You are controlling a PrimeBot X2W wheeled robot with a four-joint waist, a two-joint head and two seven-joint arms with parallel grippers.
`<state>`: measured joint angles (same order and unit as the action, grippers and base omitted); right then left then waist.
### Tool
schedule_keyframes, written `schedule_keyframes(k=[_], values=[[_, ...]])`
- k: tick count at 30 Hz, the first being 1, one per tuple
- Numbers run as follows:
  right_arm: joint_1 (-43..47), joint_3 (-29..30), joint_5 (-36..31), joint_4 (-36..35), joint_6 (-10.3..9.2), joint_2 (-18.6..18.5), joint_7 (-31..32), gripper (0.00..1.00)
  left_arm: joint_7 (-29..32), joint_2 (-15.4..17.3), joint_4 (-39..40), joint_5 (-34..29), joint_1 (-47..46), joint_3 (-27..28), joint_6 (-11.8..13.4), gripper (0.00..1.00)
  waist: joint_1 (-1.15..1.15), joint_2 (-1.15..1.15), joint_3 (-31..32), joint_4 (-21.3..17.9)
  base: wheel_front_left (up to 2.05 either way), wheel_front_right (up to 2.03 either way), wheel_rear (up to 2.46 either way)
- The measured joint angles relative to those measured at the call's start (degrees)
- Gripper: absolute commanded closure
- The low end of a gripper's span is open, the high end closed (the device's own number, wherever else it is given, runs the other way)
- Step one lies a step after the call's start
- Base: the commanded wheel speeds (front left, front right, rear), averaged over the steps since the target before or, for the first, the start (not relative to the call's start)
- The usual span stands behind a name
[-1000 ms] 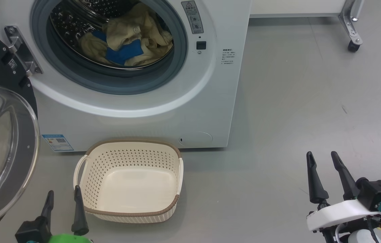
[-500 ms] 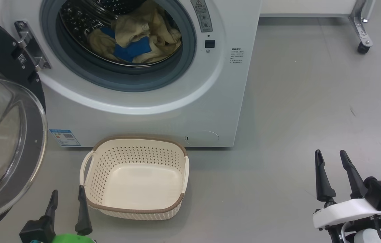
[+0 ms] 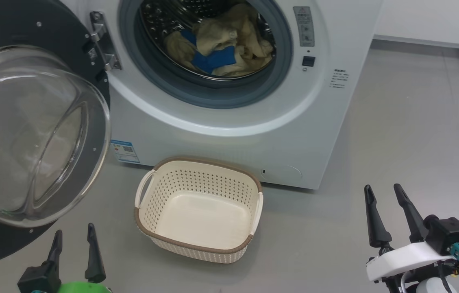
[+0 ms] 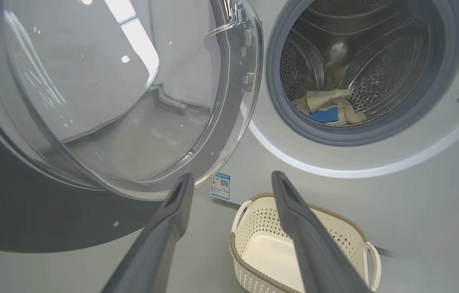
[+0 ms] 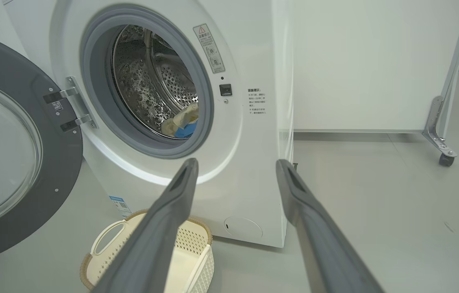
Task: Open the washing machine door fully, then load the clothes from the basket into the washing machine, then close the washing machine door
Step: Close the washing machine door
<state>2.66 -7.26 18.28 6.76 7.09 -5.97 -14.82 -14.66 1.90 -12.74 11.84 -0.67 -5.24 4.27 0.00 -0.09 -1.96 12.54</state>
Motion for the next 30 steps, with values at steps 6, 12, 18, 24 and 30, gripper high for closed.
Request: schedule_keyframes(k=[6, 12, 18, 24, 30], values=[[0.0, -1.7, 0.5, 0.7, 0.00, -0.4, 0.0, 0.00, 0.0, 0.0, 1.1, 0.0, 0.3, 1.3, 0.5, 0.00, 0.00, 0.00, 0.6, 4.7, 0.00, 0.00, 0.00], [0.0, -1.7, 0.5, 0.9, 0.00, -0.8, 0.0, 0.00, 0.0, 0.0, 1.2, 0.1, 1.7, 1.3, 0.9, 0.00, 0.00, 0.00, 1.3, 9.5, 0.00, 0.00, 0.00], [-1.1, -3.4, 0.5, 0.8, 0.00, -1.2, 0.0, 0.00, 0.0, 0.0, 2.3, 0.9, 2.1, 2.8, 1.0, 0.00, 0.00, 0.00, 1.4, 14.2, 0.00, 0.00, 0.00], [-2.3, -5.1, 0.5, 1.2, 0.00, -1.4, 0.0, 0.00, 0.0, 0.0, 3.3, 1.9, 2.7, 3.9, 1.5, 0.00, 0.00, 0.00, 0.9, 17.0, 0.00, 0.00, 0.00], [-2.8, -5.6, 0.5, 1.8, 0.00, -1.6, 0.0, 0.00, 0.0, 0.0, 3.9, 1.9, 2.8, 4.5, 1.7, 0.00, 0.00, 0.00, 0.4, 17.8, 0.00, 0.00, 0.00]])
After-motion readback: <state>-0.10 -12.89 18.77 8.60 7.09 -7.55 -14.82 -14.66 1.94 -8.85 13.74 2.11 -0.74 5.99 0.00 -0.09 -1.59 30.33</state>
